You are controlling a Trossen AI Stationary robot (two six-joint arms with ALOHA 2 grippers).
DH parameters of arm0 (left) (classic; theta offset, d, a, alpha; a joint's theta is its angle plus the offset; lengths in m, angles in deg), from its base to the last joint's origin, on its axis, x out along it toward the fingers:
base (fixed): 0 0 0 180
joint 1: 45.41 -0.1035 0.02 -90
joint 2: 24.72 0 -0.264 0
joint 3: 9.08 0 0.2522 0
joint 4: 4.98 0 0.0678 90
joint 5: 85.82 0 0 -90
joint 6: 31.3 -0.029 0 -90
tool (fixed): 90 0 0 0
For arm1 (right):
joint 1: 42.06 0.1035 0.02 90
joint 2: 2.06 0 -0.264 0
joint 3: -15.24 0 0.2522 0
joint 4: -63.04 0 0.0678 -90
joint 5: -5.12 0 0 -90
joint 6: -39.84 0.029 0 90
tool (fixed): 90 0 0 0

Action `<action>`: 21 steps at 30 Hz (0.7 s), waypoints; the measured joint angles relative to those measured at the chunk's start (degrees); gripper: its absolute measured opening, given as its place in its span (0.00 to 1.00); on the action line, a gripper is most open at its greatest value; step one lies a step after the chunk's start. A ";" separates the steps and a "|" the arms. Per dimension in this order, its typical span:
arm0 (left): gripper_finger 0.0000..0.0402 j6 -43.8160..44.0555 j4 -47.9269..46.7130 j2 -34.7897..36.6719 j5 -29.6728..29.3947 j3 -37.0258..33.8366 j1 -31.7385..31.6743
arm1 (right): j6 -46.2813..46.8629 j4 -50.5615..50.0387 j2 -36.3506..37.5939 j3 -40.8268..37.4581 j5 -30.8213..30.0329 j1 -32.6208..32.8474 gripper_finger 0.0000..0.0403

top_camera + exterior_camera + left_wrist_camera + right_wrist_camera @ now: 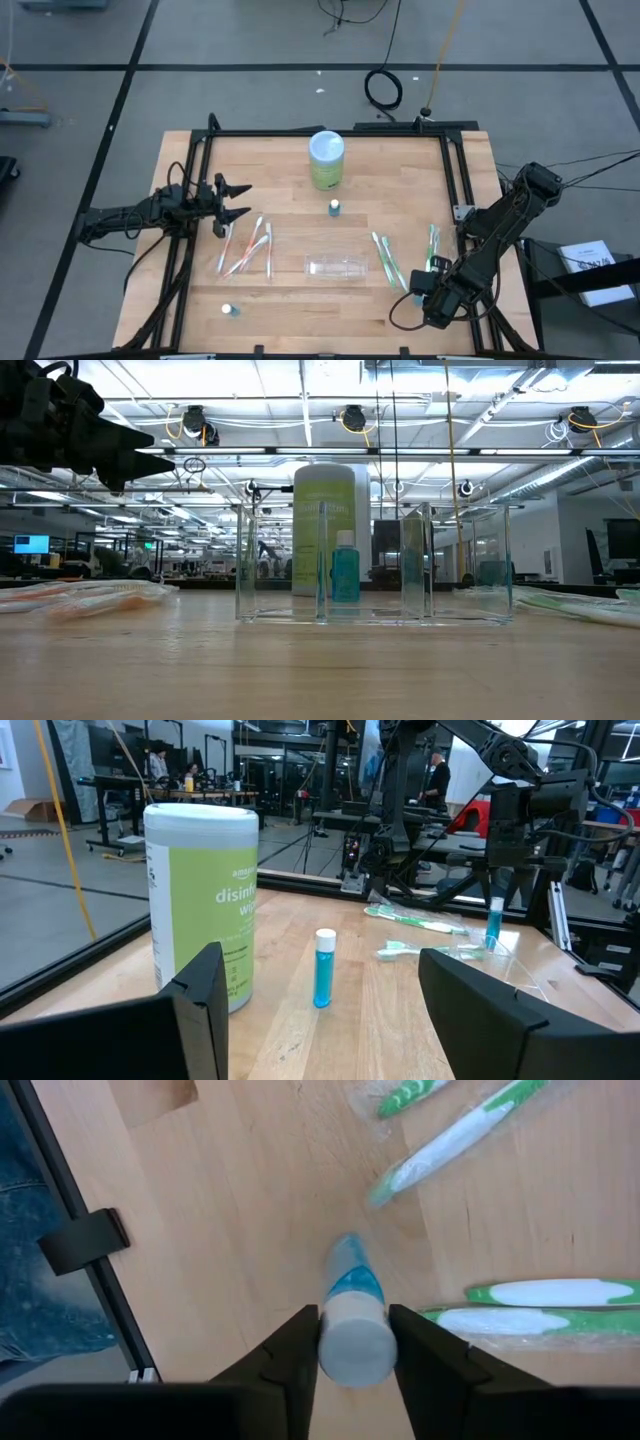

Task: Pick & Place toothbrushing station
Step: Put the mouthwash into the middle center of the transparent organizer

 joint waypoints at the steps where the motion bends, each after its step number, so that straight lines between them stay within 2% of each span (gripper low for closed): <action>1: 0.58 0.01 0.01 0.00 0.01 0.00 -0.01 | 0.00 0.00 0.00 0.00 0.00 0.00 0.25; 14: 0.58 0.01 0.00 0.00 0.00 0.00 -0.01 | -0.02 -0.03 0.35 0.00 0.02 0.00 0.23; 21: 0.58 0.00 0.00 0.00 0.02 0.00 -0.02 | -0.25 0.33 3.96 0.00 -0.64 -0.20 0.23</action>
